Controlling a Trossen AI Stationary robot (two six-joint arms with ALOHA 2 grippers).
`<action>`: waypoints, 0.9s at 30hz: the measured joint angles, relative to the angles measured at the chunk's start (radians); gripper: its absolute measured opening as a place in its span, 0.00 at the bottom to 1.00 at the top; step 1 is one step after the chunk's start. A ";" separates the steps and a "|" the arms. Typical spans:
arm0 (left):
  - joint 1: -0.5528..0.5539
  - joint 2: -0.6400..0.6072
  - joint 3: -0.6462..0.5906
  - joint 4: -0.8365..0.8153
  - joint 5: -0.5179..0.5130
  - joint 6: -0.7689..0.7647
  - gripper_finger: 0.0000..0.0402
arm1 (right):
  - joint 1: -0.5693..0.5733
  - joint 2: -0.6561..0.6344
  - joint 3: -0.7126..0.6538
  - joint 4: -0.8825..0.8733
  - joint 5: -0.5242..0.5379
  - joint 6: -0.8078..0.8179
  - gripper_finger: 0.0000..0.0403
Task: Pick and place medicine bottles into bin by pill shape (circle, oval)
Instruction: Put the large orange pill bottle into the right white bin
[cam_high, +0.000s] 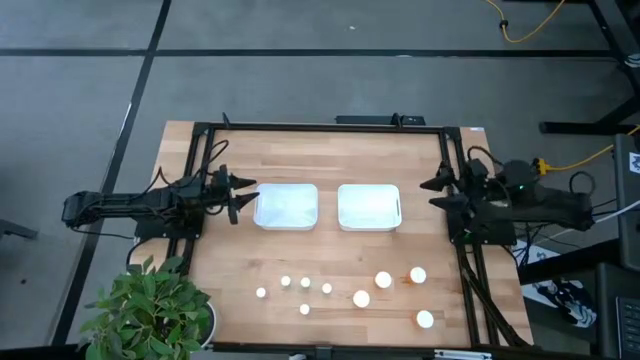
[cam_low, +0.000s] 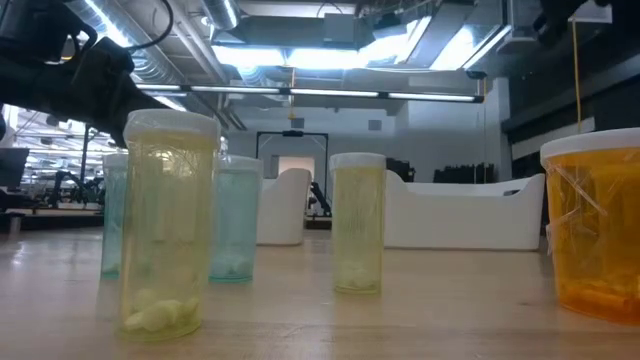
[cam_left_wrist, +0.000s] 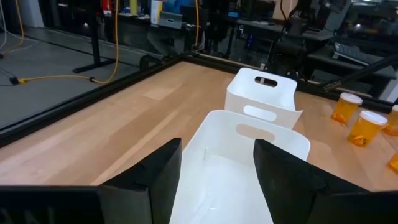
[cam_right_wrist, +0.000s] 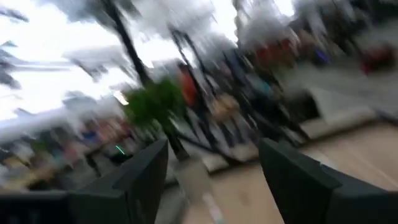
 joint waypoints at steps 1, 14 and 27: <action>0.000 0.000 0.000 0.002 0.000 -0.001 0.48 | 0.006 0.030 0.067 -0.134 0.047 0.000 0.63; 0.000 0.000 0.000 0.022 0.000 -0.001 0.48 | 0.118 0.546 0.472 -1.082 0.133 0.385 0.63; 0.000 0.000 0.000 0.022 -0.001 0.005 0.48 | 0.490 0.808 0.472 -1.107 0.042 0.742 0.63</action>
